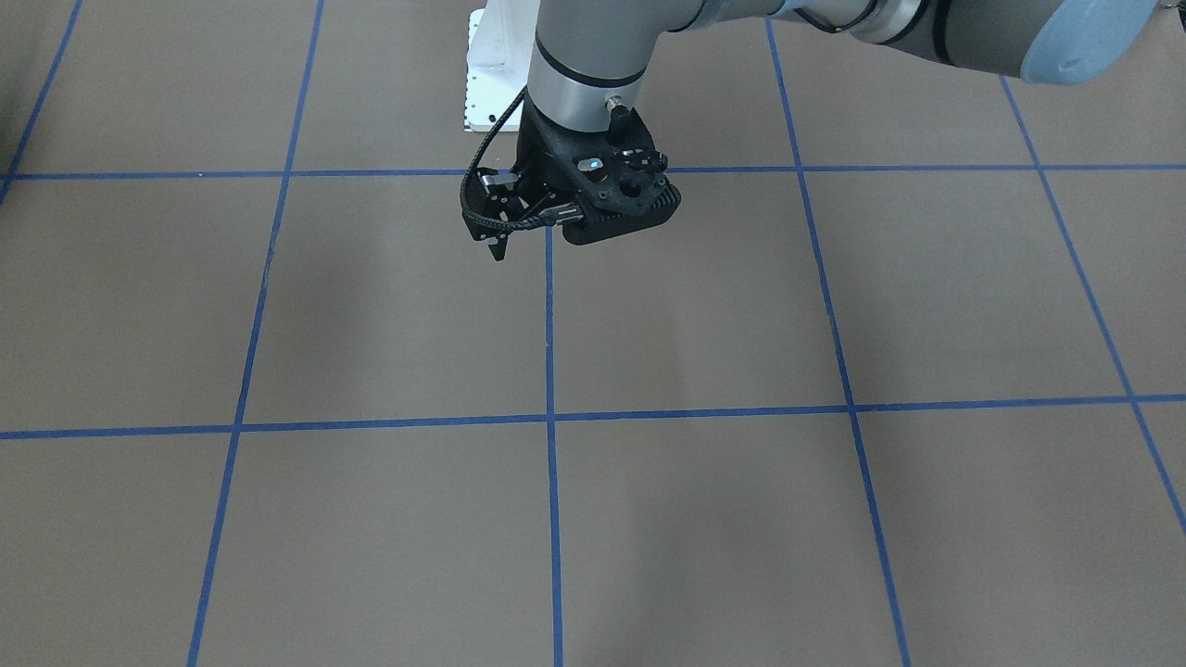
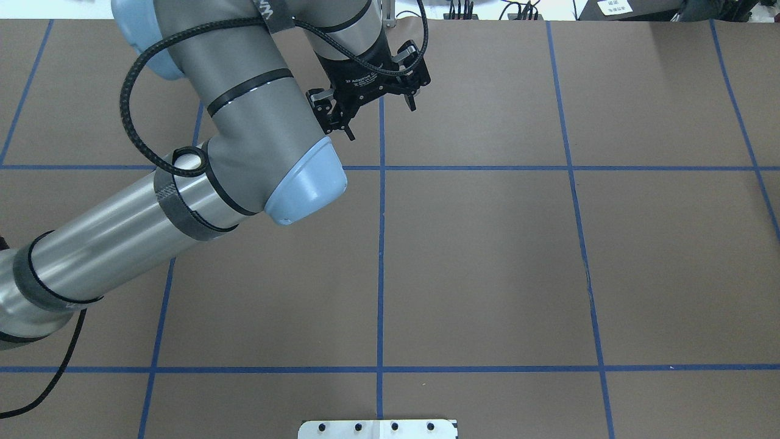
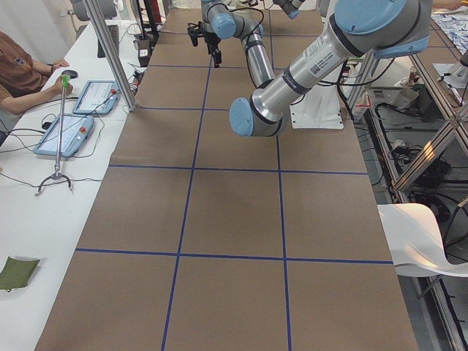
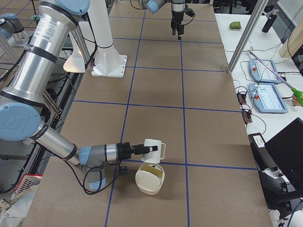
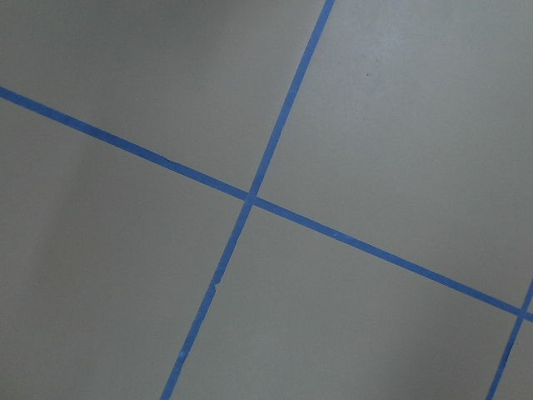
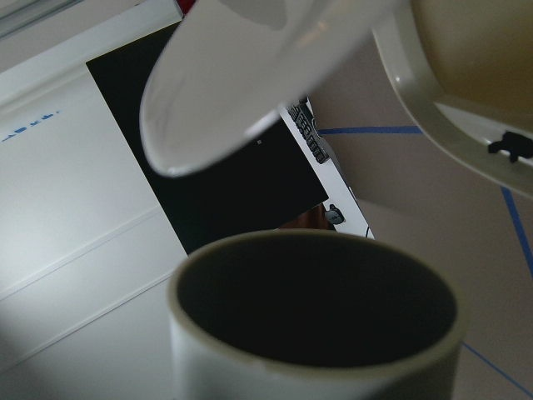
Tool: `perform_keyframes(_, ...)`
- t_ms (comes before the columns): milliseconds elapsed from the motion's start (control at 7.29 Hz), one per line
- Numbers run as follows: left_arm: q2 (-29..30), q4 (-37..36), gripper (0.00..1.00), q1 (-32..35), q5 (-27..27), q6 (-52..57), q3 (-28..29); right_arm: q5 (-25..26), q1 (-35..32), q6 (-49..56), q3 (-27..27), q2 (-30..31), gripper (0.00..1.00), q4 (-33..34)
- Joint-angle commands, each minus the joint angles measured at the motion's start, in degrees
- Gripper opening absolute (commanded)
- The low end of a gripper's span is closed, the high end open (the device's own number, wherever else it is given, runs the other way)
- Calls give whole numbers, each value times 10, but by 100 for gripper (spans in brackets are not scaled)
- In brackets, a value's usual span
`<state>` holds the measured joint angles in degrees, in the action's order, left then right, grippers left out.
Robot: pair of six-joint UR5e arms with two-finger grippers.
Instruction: Left arm hands cup to right arm to dump lemon
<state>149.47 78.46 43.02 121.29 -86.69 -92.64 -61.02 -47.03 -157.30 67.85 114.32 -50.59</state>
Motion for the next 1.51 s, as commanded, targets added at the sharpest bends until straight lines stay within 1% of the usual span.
perform_keyframes(0,-1,0,100,1,1,0,2,-3,1,120,45,8,41,59)
perform_keyframes(137,-1,0,100,0,1,0,2,-4,1,169,75,6,40,106)
perform_keyframes(274,-2,1,100,1,1,1,6,-15,1,250,111,6,40,143)
perform_keyframes(412,-3,1,100,1,1,1,7,-32,1,293,140,7,41,177)
perform_keyframes(549,-3,2,100,1,1,1,6,-36,1,347,157,7,41,201)
perform_keyframes(686,-4,2,100,1,2,1,6,-53,1,364,181,6,41,248)
perform_keyframes(823,-4,2,100,1,2,1,6,-55,3,404,212,-1,41,309)
perform_keyframes(960,-4,2,100,2,1,1,6,-56,4,470,227,-25,41,355)
perform_keyframes(1235,-4,1,100,16,1,21,14,-56,12,617,228,-97,41,427)
perform_keyframes(1372,-4,1,100,22,2,34,32,-55,18,689,228,-143,41,475)
